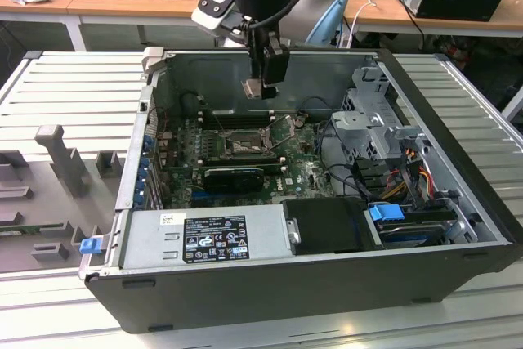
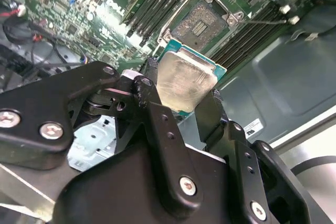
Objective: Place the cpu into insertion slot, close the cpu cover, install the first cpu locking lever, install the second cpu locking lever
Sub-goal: 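Place the cpu into insertion slot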
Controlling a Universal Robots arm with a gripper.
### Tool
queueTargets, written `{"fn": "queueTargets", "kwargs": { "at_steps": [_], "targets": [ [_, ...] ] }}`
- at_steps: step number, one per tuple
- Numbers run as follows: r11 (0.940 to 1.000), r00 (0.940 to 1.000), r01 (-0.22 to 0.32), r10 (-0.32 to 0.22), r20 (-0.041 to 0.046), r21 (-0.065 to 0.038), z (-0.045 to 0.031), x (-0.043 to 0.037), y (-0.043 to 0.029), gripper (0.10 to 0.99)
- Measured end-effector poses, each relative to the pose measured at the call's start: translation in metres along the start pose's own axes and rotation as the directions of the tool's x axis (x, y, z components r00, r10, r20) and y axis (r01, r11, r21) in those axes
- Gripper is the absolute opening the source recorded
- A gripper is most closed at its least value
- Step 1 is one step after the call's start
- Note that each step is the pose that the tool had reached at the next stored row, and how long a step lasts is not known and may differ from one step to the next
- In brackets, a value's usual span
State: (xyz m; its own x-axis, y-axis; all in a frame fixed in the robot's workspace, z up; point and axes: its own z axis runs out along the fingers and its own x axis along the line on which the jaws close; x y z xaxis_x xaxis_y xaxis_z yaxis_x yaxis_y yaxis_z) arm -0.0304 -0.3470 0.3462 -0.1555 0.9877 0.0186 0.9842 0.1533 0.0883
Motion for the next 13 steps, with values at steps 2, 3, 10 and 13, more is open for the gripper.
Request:
{"fn": "queueTargets", "kwargs": {
  "at_steps": [2, 3, 10, 13],
  "targets": [
    [0.9995, 0.9995, -0.032, 0.032, 0.0029, -0.001, 0.0011, 0.0000, -0.0001, 0.529],
    [0.9991, 0.9991, -0.041, 0.042, 0.0035, -0.001, 0.0017, 0.0000, -0.0002, 0.529],
    [0.9968, 0.9968, -0.080, 0.080, 0.0069, -0.002, 0.0054, -0.0001, -0.0005, 0.529],
    [0.9920, 0.9919, -0.126, 0.126, 0.0116, -0.003, 0.0068, -0.0002, -0.0006, 0.529]
  ]
}}
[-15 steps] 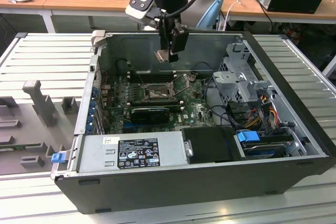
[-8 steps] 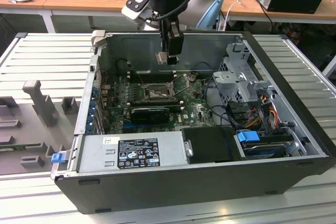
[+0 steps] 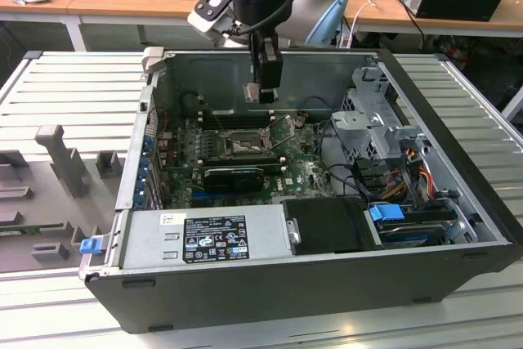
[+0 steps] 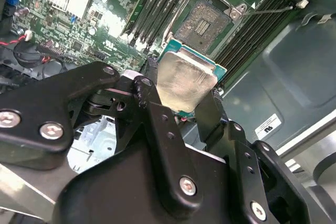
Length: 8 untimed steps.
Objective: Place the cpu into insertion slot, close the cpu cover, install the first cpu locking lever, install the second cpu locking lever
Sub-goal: 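Place the cpu into insertion slot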
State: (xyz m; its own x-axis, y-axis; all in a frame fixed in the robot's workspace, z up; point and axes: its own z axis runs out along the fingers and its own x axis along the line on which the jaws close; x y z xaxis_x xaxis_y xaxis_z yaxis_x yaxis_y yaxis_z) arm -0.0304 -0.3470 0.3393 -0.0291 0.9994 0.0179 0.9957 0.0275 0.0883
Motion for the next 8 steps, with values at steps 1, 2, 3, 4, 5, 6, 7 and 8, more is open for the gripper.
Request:
{"fn": "queueTargets", "kwargs": {
  "at_steps": [1, 2, 3, 4, 5, 6, 7, 8],
  "targets": [
    [0.9999, 0.9999, -0.012, 0.012, 0.0039, 0.000, 0.0001, 0.0000, 0.0001, 0.529],
    [0.9999, 0.9998, -0.016, 0.016, 0.0070, 0.000, 0.0003, 0.0000, 0.0000, 0.529],
    [0.9993, 0.9993, -0.037, 0.037, 0.0116, -0.001, 0.0057, 0.0000, -0.0004, 0.529],
    [0.9992, 0.9991, -0.040, 0.040, 0.0120, -0.001, 0.0158, 0.0007, -0.0014, 0.529],
    [0.9997, 0.9997, -0.024, 0.024, 0.0106, 0.000, 0.0231, 0.0009, -0.0019, 0.529],
    [0.9999, 0.9998, -0.016, 0.016, 0.0097, 0.000, 0.0292, 0.0007, -0.0025, 0.529],
    [0.9999, 0.9998, -0.015, 0.015, 0.0098, 0.000, 0.0325, 0.0007, -0.0028, 0.529],
    [0.9999, 0.9998, -0.015, 0.015, 0.0097, 0.000, 0.0356, 0.0007, -0.0030, 0.529]
  ]
}}
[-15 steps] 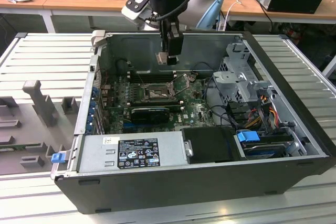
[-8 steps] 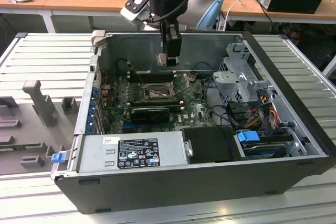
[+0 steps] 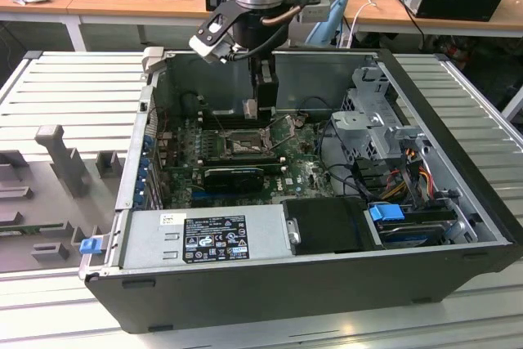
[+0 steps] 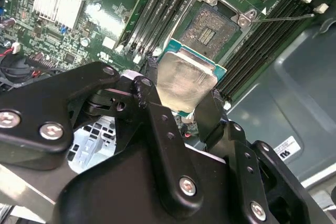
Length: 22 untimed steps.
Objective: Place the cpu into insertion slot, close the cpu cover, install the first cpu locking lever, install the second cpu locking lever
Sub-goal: 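Place the cpu into insertion slot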
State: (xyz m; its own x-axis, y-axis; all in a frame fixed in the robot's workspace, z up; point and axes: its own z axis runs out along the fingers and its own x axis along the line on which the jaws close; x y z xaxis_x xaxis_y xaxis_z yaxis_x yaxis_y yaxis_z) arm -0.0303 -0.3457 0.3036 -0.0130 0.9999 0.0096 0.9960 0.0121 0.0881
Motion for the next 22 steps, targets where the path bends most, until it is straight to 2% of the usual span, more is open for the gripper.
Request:
{"fn": "queueTargets", "kwargs": {
  "at_steps": [5, 10, 19, 22],
  "targets": [
    [1.0000, 1.0000, 0.000, 0.000, 0.0001, 0.000, 0.0107, -0.0001, -0.0011, 0.529],
    [1.0000, 1.0000, 0.000, 0.000, 0.0001, 0.000, 0.0285, -0.0003, -0.0027, 0.529],
    [1.0000, 1.0000, 0.000, 0.000, 0.0000, 0.000, 0.0400, -0.0004, -0.0037, 0.529],
    [1.0000, 1.0000, 0.000, 0.000, 0.0001, 0.000, 0.0477, -0.0005, -0.0044, 0.529]
  ]
}}
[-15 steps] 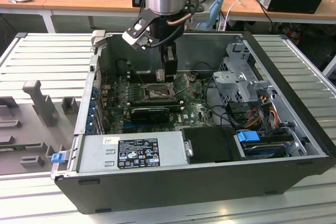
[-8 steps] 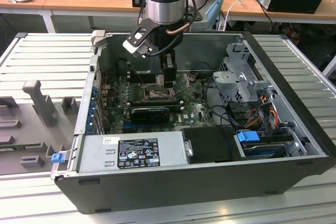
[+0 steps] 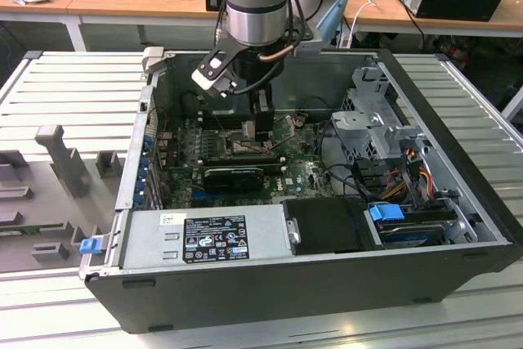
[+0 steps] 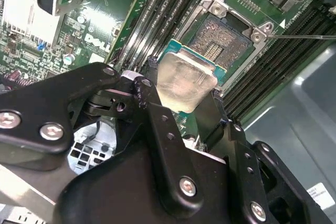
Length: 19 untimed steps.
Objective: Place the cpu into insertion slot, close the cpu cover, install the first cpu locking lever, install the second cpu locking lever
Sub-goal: 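Place the cpu into insertion slot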
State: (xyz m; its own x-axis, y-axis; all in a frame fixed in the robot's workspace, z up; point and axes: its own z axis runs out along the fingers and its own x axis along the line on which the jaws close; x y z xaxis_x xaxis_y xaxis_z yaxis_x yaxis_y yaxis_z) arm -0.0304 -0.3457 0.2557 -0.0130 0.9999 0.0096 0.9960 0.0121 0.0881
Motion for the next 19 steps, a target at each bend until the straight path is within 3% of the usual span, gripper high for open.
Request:
{"fn": "queueTargets", "kwargs": {
  "at_steps": [5, 14, 19],
  "targets": [
    [1.0000, 1.0000, 0.000, 0.000, -0.0001, 0.000, 0.0151, 0.0039, -0.0023, 0.529],
    [1.0000, 1.0000, 0.000, 0.000, 0.0000, 0.000, 0.0245, 0.0136, -0.0130, 0.529],
    [0.9999, 0.9999, -0.012, 0.012, 0.0009, 0.000, 0.0385, 0.0213, -0.0171, 0.529]
  ]
}}
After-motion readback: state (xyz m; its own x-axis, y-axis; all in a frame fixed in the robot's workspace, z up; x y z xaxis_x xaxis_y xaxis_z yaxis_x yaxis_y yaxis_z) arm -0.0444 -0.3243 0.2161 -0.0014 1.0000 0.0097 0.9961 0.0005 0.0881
